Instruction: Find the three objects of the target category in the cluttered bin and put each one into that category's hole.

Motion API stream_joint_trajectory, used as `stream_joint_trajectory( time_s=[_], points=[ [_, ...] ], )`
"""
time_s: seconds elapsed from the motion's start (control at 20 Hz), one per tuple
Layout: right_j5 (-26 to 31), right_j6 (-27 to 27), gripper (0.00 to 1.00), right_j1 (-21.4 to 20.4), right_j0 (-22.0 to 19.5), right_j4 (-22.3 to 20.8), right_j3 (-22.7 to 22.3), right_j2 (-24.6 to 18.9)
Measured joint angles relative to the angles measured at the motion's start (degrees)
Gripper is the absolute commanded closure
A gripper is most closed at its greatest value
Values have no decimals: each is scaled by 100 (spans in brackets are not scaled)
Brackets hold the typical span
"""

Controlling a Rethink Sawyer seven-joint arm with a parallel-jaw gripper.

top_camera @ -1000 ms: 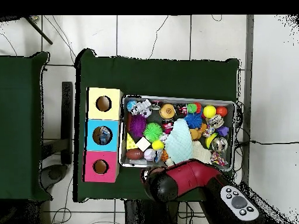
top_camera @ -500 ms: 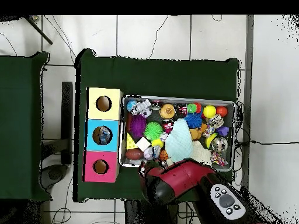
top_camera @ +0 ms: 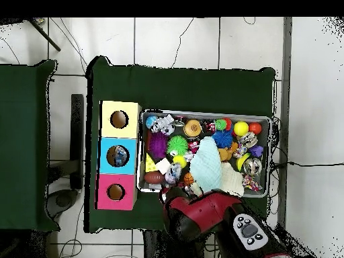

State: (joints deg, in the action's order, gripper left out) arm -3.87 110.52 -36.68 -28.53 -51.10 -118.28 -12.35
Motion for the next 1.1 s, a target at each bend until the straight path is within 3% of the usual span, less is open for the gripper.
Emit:
stream_joint_trajectory(
  time_s=[0.8,0.85,1.1],
  points=[
    [-59,0,0,284,-488,129,3,122],
    [-58,0,100,285,-489,132,3,126],
    [-60,0,100,286,-488,176,2,144]
  ],
)
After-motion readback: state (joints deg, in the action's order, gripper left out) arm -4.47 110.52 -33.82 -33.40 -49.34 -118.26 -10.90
